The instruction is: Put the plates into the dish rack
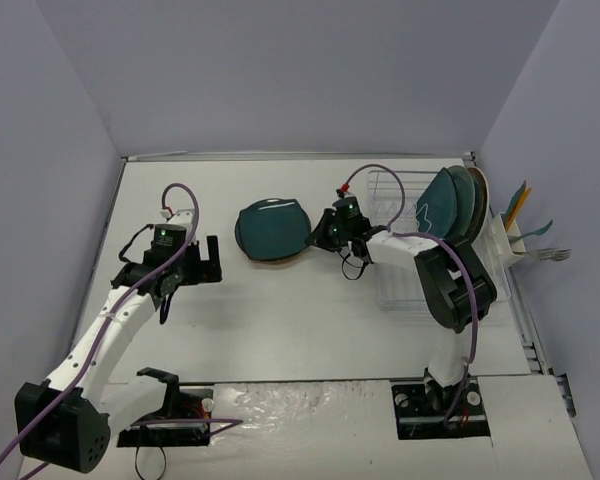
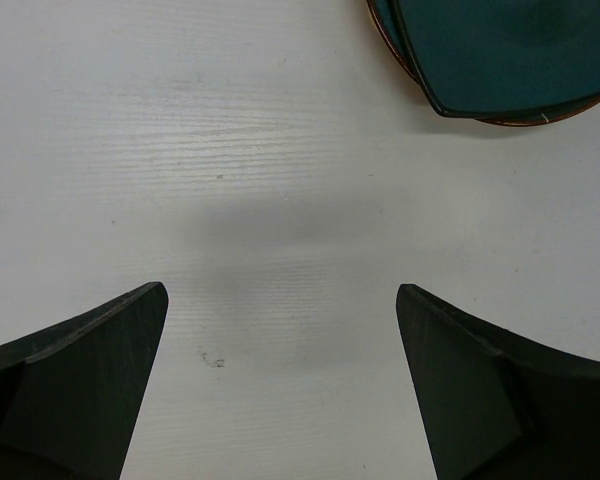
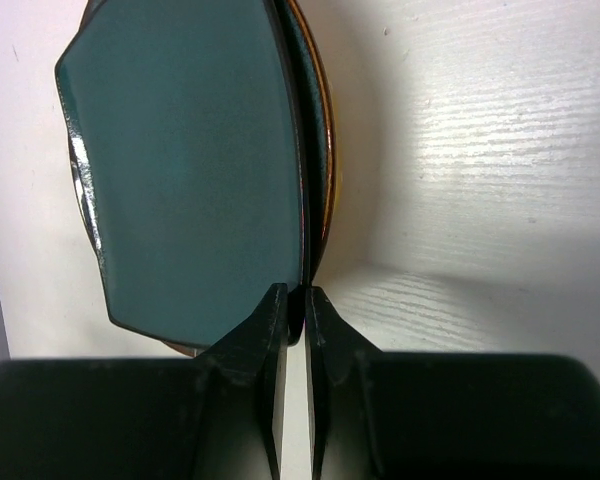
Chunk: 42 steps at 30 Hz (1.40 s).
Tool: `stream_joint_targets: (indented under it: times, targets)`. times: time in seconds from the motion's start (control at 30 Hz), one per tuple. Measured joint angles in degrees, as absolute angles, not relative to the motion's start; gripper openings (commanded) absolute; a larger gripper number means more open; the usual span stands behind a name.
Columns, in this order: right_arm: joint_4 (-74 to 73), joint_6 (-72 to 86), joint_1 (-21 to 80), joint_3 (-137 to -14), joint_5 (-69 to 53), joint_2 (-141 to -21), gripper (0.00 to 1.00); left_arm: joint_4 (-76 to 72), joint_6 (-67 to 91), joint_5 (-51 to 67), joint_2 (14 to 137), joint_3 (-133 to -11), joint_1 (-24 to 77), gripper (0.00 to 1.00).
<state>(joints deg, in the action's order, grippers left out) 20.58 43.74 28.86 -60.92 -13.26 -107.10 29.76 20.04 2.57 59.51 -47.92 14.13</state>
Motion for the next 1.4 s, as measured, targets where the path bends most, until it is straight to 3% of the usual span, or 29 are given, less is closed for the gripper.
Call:
stream_joint_targets:
  times: [0.4, 1.4]
  targets:
    - [18.1, 45.3, 28.9, -56.0, -12.4, -96.9, 0.0, 29.6, 19.7, 2.5, 60.2, -47.9, 14.1, 0.97]
    - [19.5, 52.2, 28.8, -47.7, -12.2, -90.4, 0.05, 29.3, 19.7, 2.3, 60.3, -47.9, 13.8, 0.97]
